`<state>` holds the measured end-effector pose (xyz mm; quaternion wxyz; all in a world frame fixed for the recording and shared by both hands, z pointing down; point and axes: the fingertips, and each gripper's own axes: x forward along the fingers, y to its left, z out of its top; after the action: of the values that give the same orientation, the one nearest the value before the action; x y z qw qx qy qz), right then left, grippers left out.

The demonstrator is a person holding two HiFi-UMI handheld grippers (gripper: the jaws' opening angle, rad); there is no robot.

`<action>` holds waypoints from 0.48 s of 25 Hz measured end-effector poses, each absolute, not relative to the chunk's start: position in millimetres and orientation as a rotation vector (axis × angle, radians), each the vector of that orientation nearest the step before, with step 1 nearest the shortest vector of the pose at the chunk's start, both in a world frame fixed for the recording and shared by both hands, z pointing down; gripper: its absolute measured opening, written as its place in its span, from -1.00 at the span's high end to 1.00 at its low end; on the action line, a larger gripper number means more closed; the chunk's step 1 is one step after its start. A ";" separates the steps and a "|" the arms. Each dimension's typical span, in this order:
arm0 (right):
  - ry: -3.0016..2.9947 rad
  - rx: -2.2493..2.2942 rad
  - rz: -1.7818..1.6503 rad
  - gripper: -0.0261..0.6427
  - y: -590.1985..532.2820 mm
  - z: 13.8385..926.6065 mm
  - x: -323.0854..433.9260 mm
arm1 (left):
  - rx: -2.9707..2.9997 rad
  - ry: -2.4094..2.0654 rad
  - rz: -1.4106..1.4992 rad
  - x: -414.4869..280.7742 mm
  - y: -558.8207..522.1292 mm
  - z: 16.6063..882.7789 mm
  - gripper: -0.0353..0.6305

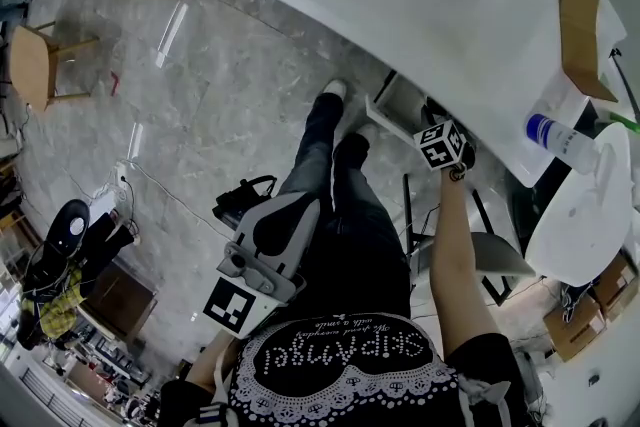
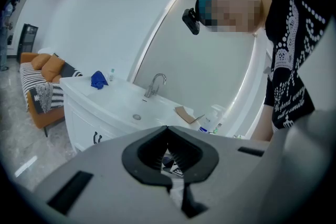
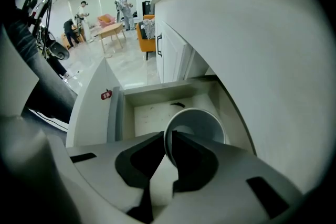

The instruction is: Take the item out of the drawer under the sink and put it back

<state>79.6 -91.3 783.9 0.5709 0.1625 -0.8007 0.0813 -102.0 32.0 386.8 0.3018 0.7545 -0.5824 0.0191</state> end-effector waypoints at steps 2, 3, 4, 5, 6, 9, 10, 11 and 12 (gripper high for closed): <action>-1.878 0.381 0.194 0.83 -90.2 782.2 79.4 | 2.005 -1.544 0.046 -101.7 32.5 385.4 0.88; -1.879 0.379 0.195 0.79 -89.6 781.4 79.2 | 2.007 -1.541 0.045 -101.3 32.9 385.1 0.88; -1.880 0.378 0.196 0.71 -89.2 780.7 79.1 | 2.008 -1.538 0.045 -100.8 33.5 385.0 0.88; -1.880 0.377 0.196 0.70 -89.1 780.0 79.1 | 2.010 -1.536 0.044 -100.5 33.9 385.0 0.88; -1.880 0.378 0.195 0.69 -89.3 779.3 79.4 | 2.012 -1.535 0.043 -100.3 34.1 384.7 0.88; -1.883 0.387 0.186 0.69 -90.6 775.9 80.9 | 2.018 -1.536 0.034 -99.4 35.2 383.6 0.88; -1.885 0.390 0.183 0.69 -90.7 774.4 81.2 | 2.020 -1.536 0.032 -99.2 36.0 383.2 0.88; -1.888 0.392 0.181 0.69 -90.6 772.5 81.1 | 2.022 -1.535 0.030 -99.2 37.0 383.0 0.88; -1.893 0.395 0.182 0.69 -90.5 769.8 80.6 | 2.024 -1.534 0.028 -99.1 38.0 382.7 0.88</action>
<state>80.6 -90.5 769.8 0.5644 0.1680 -0.8045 0.0774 -99.1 38.0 382.7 0.2963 0.7611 -0.5769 0.0107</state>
